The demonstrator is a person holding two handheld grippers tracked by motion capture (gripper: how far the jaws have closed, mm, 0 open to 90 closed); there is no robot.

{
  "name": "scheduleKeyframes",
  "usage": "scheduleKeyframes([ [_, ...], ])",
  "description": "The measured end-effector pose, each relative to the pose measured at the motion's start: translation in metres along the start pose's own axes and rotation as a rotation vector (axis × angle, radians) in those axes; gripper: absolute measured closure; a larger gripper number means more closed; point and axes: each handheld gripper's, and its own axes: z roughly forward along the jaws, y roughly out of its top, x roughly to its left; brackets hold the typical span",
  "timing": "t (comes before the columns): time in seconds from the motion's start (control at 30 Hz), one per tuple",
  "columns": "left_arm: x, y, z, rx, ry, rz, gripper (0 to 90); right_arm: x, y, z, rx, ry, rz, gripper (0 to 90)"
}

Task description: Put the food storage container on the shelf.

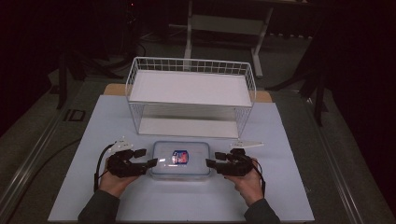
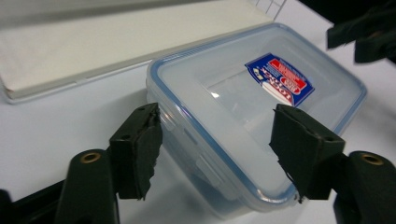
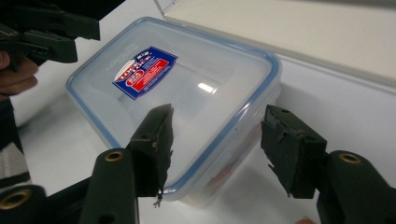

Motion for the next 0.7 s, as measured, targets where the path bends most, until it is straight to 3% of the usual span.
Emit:
scheduleKeyframes([
  [0.17,0.005,-0.002,0.010,0.031,-0.019,-0.049,30.9,-0.005,-0.001,0.009,0.017,0.044,0.063,38.7],
  [0.27,0.005,-0.003,0.015,0.047,-0.030,-0.052,30.9,-0.008,-0.003,0.013,0.024,0.064,0.083,36.4],
  [0.43,0.009,-0.003,0.020,0.049,-0.065,-0.093,28.0,-0.015,-0.005,0.020,0.047,0.109,0.138,31.2],
  [0.7,0.017,-0.004,0.028,0.069,-0.133,-0.171,23.1,-0.019,-0.007,0.027,0.073,0.157,0.176,29.0],
])
